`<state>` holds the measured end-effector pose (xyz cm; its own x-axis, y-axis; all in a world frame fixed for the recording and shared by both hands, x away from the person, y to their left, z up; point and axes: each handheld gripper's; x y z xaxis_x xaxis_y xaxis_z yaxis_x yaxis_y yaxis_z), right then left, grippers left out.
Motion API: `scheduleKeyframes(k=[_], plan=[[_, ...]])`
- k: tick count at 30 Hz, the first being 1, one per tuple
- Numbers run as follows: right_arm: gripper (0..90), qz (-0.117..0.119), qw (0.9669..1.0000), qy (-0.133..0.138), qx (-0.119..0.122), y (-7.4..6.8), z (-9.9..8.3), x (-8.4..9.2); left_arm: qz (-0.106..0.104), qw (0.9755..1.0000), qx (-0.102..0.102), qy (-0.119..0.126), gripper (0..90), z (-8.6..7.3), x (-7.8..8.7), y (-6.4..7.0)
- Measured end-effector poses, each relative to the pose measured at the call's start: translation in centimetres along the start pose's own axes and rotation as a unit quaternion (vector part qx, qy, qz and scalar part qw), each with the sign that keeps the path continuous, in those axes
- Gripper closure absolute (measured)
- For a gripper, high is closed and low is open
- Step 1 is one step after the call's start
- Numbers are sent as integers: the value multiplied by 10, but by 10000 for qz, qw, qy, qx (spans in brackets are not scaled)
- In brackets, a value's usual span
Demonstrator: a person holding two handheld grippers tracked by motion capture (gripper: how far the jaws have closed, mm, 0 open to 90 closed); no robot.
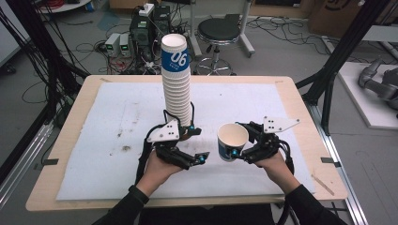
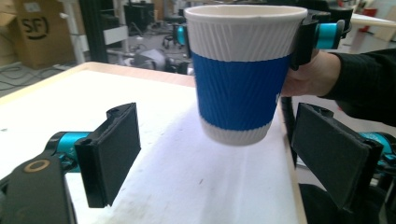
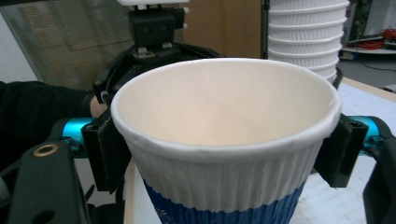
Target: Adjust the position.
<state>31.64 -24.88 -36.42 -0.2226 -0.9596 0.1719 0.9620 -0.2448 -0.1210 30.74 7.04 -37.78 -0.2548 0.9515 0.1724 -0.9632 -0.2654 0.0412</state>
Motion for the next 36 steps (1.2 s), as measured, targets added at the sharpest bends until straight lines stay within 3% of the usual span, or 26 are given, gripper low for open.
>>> scheduleKeyframes(k=[6, 16, 21, 36], plan=[[196, -165, 9999, -19, 33, 2, -2, 6, 337, 9994, 40, 14, 155, -6, 25, -4], [196, -334, 9994, -19, 53, 6, -5, 15, 852, 9962, 62, 175, 155, -12, 62, -9], [196, -368, 9993, 8, 70, 7, -5, 16, 885, 9958, 49, 221, 155, -13, 63, -9], [196, -438, 9990, 16, 43, 9, -6, 14, 798, 9968, 0, 13, 155, -20, 55, -7]])
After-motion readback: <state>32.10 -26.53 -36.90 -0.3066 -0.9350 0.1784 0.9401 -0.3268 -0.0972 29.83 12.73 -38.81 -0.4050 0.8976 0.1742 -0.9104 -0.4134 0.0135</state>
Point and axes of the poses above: each handheld gripper's, and its own axes: x roughly backward along the jaws, z roughly out of its top, y roughly to its right, and after that the axes turned 1 degree about -z, right-handed
